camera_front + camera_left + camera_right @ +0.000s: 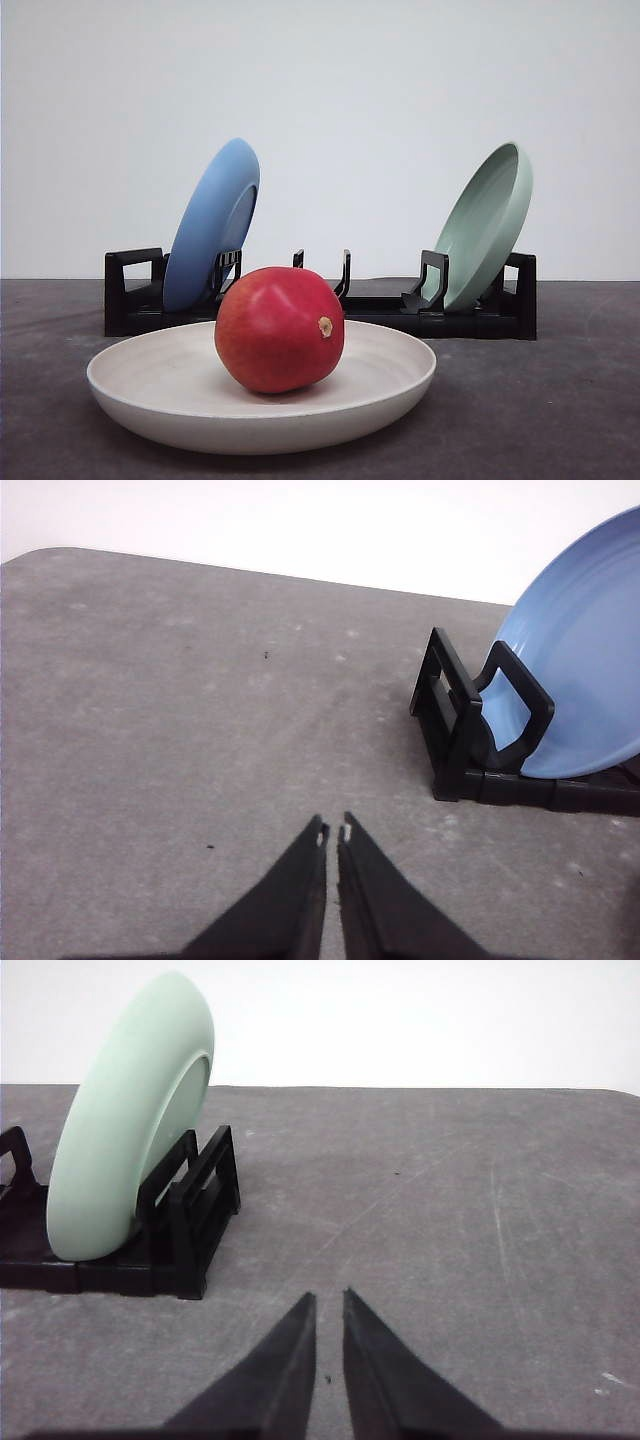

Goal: Place pomegranate in white plate

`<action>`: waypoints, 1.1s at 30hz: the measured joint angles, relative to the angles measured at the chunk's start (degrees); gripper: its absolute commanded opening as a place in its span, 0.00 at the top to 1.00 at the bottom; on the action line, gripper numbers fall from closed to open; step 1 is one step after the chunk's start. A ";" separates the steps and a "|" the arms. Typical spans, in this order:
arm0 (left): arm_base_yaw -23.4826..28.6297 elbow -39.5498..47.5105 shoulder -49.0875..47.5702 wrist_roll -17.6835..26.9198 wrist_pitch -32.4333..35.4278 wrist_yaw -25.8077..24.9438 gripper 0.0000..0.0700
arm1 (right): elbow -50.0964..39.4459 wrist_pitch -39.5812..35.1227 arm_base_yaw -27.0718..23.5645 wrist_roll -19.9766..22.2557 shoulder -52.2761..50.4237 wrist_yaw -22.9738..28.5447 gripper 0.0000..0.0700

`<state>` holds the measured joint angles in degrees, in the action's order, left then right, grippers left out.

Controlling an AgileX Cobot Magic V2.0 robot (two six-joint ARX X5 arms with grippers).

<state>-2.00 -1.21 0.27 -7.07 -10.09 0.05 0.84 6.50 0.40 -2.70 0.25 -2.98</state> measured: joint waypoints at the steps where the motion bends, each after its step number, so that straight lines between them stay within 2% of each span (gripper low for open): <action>1: 0.00 0.00 -0.02 0.00 0.00 0.00 1.00 | 0.00 0.00 0.00 0.00 0.00 0.00 0.94; 33: 0.00 0.00 -0.02 0.00 -0.01 0.00 1.00 | 0.00 0.00 0.00 0.37 0.00 0.00 0.94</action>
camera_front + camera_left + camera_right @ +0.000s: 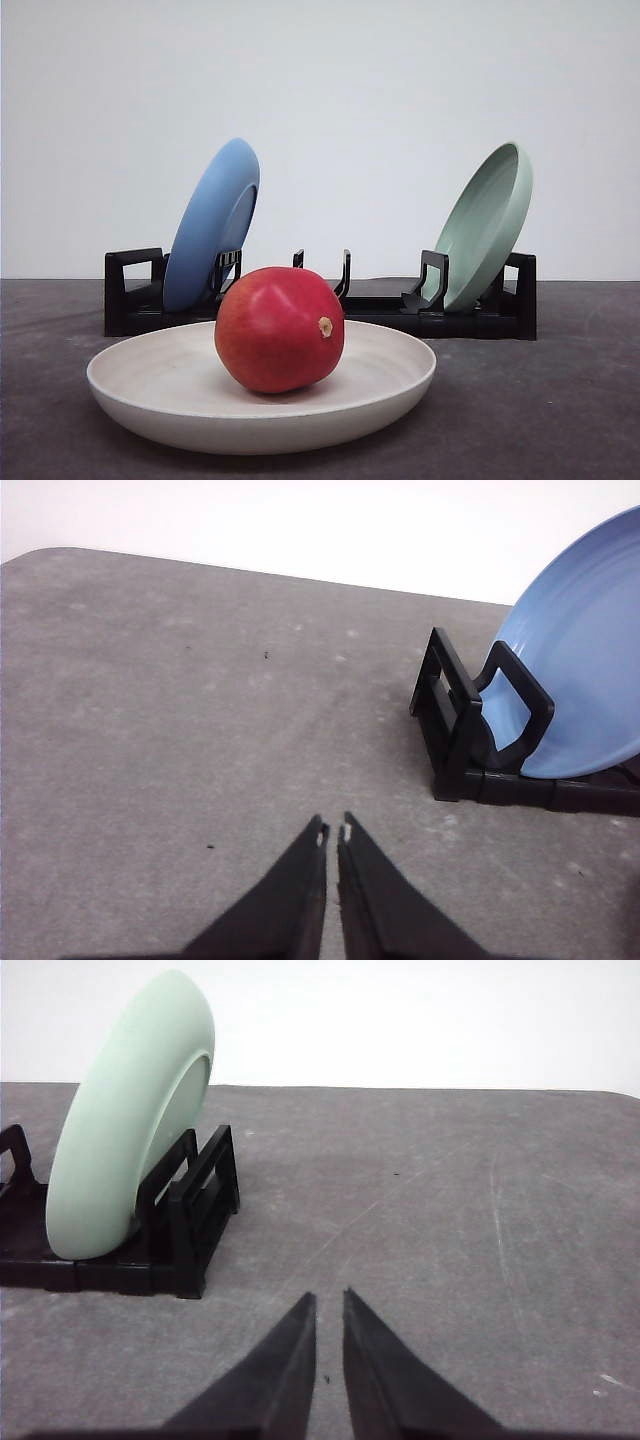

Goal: Place pomegranate in white plate

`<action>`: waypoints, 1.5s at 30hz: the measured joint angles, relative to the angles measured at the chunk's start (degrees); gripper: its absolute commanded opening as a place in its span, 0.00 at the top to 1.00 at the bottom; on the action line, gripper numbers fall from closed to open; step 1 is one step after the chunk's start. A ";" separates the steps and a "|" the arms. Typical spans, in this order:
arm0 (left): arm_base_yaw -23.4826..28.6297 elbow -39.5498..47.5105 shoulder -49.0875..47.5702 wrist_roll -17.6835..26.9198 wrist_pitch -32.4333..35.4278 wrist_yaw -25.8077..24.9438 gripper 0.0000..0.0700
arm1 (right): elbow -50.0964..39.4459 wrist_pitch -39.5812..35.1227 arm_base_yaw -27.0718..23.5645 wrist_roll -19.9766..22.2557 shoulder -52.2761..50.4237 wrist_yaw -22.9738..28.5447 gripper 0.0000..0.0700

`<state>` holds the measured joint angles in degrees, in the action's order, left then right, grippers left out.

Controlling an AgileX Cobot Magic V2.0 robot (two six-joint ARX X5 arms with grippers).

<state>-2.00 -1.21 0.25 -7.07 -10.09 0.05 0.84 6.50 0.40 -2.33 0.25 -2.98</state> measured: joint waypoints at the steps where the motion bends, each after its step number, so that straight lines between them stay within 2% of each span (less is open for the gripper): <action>1: 0.00 0.00 0.01 0.00 -0.01 0.00 1.00 | 0.00 0.00 0.00 0.00 0.00 0.00 0.94; 45: 0.00 0.00 0.01 0.00 0.01 0.00 1.00 | 0.00 0.00 0.00 0.00 0.00 0.00 0.94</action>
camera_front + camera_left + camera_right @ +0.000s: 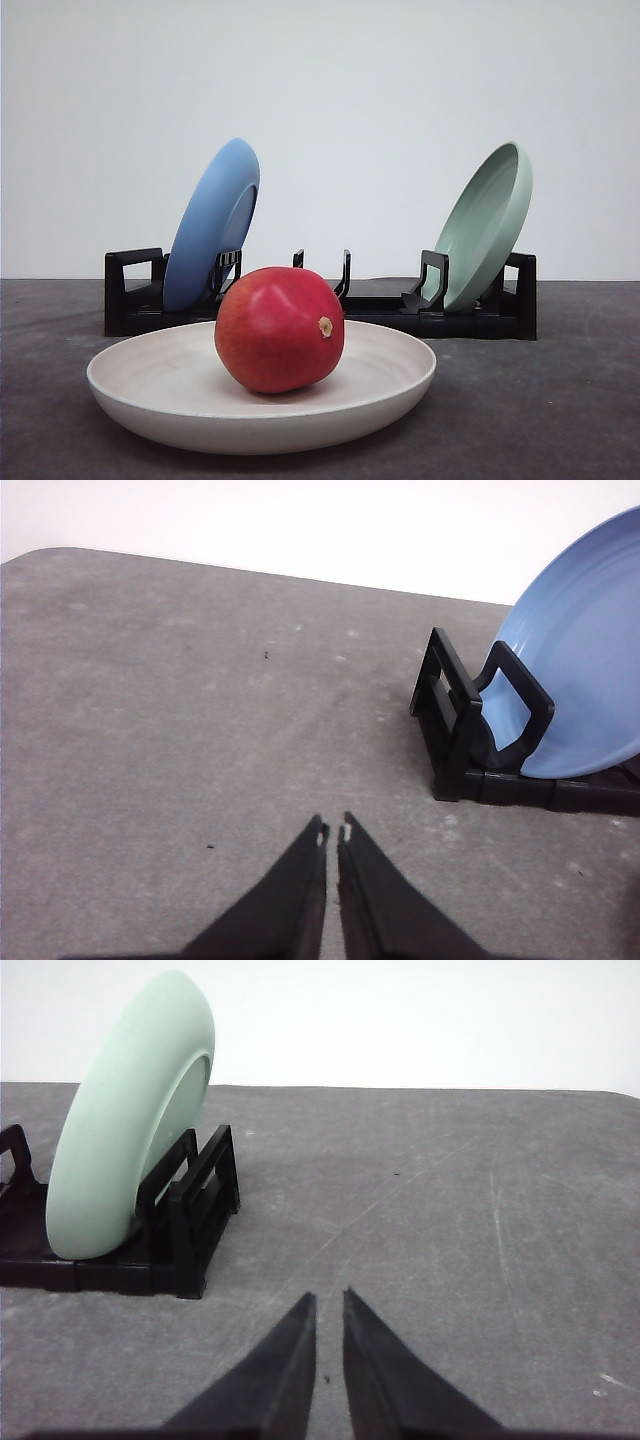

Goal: Place pomegranate in white plate

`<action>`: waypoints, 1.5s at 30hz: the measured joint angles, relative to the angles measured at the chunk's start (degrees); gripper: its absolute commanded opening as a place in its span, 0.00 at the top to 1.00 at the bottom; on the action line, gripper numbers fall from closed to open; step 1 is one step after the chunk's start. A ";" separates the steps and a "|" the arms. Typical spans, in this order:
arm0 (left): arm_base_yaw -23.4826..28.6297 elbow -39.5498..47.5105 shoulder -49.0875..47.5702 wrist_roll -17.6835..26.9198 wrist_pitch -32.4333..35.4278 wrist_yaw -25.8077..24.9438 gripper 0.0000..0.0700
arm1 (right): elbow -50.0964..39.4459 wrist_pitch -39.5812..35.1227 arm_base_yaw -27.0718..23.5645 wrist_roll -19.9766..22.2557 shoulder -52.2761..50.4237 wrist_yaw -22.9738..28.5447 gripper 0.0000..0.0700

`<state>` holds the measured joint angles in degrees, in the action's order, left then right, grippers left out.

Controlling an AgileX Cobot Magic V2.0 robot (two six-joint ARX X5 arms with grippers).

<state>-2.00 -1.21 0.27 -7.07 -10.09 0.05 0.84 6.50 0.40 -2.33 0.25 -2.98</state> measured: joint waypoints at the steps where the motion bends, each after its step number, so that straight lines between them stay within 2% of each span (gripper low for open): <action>1: 0.00 0.00 -0.01 0.00 0.00 0.00 1.00 | 0.00 0.01 0.00 0.00 0.00 0.00 0.94; 45: 0.00 0.00 0.00 0.00 0.00 0.00 1.00 | 0.00 0.00 0.00 0.00 0.00 0.00 0.94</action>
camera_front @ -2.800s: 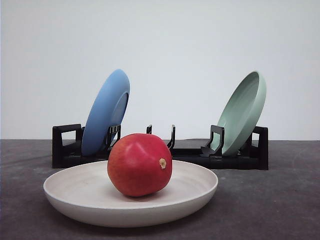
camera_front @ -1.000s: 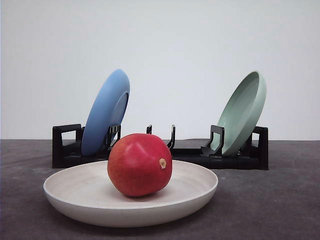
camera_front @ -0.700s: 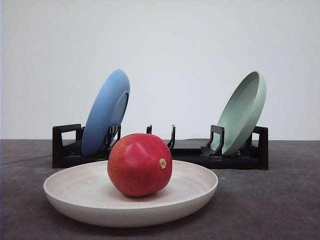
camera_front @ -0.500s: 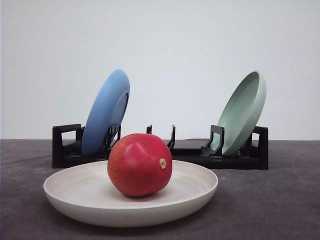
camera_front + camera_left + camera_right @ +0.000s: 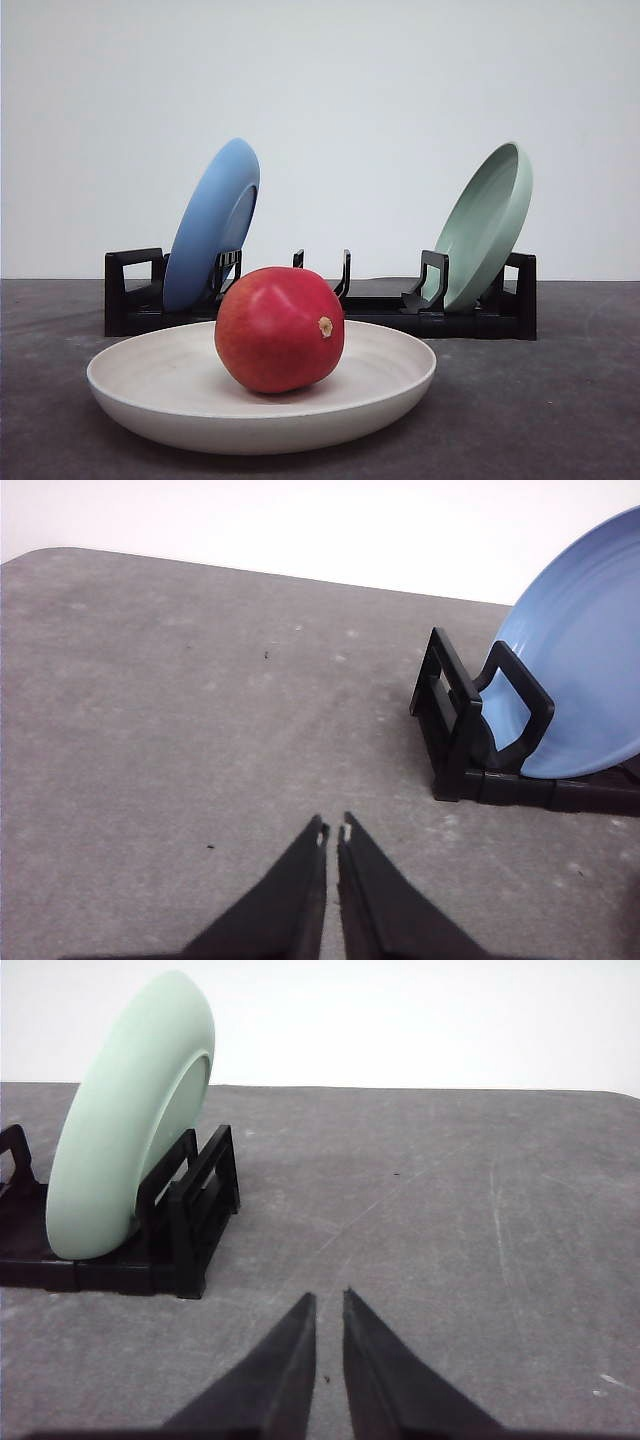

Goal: Place pomegranate in white plate

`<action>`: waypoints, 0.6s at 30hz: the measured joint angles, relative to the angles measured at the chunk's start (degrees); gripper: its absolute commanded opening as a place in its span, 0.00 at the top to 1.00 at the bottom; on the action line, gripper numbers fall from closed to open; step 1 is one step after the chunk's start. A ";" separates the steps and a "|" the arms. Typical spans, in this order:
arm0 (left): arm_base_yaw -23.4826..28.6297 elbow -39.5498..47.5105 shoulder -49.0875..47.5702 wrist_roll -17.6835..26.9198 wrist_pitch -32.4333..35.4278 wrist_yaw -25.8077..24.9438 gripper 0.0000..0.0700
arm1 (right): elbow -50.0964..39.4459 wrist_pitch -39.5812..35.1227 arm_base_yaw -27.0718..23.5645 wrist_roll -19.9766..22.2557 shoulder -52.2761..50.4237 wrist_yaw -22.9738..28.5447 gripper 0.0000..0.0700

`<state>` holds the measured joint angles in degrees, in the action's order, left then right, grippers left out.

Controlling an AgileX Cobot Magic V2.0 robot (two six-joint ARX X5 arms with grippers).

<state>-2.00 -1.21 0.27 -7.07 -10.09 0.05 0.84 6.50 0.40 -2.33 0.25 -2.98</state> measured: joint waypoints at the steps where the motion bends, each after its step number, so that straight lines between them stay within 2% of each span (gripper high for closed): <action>1: 0.00 0.00 -0.01 0.00 0.00 0.00 1.00 | 0.00 0.00 0.00 0.00 0.00 0.00 0.94; 18: 0.00 0.00 0.00 0.00 0.00 0.00 1.00 | 0.00 0.00 0.00 0.00 0.00 0.00 0.94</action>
<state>-2.00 -1.21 0.27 -7.07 -10.09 0.05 0.84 6.50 0.40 -2.33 0.25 -2.98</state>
